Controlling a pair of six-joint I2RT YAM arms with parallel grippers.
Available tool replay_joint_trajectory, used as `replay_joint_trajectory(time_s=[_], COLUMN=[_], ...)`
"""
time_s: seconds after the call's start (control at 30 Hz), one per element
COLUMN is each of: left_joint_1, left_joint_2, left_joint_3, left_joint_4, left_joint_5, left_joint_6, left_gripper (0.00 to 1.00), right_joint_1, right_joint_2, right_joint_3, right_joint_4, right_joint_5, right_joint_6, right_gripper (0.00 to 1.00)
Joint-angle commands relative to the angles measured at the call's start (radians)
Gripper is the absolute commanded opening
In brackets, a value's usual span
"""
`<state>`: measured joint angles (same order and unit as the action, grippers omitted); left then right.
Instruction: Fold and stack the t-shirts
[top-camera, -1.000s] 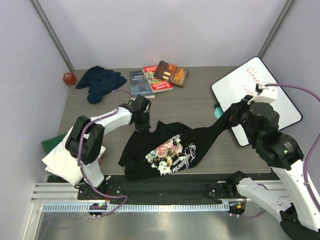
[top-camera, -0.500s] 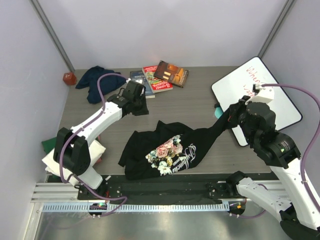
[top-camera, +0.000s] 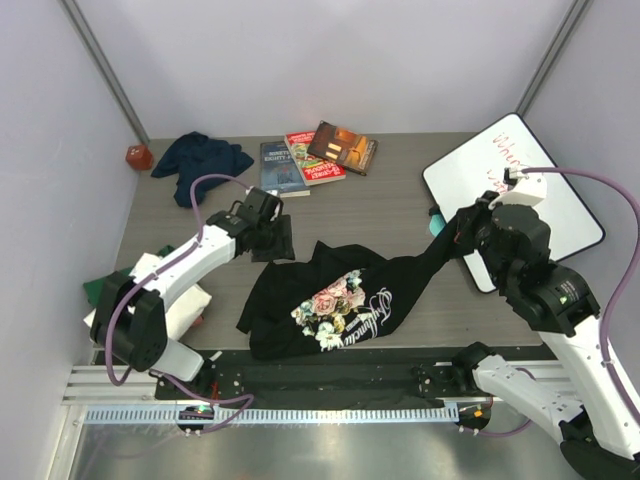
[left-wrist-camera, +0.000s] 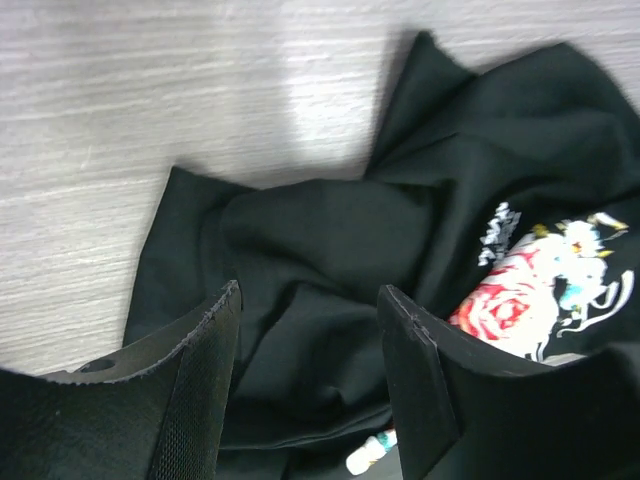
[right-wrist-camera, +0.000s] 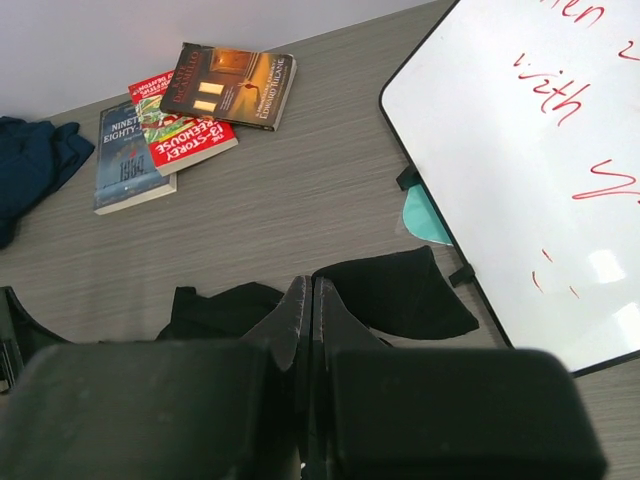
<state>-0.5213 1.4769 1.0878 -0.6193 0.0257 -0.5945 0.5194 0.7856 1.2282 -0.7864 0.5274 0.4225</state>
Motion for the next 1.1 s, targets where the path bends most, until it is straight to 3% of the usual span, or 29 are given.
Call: replay_joint_trajectory(time_s=[0.0,1.07], left_joint_1=[0.004,0.004], left_joint_2=[-0.006,0.114], left_joint_3=[-0.04,-0.115], left_joint_4=[0.018,0.161], left_joint_5=[-0.018,0.033], left_joint_6=[0.002,-0.051], left_gripper=[0.58,0.5], right_joint_1=[-0.002,-0.002], right_joint_2=[-0.005,-0.026], right_joint_3=[0.002,-0.027], right_joint_4=[0.061,0.058], right_joint_5=[-0.007,-0.004], right_joint_6=[0.015,0.024], right_gripper=[0.01,0.01])
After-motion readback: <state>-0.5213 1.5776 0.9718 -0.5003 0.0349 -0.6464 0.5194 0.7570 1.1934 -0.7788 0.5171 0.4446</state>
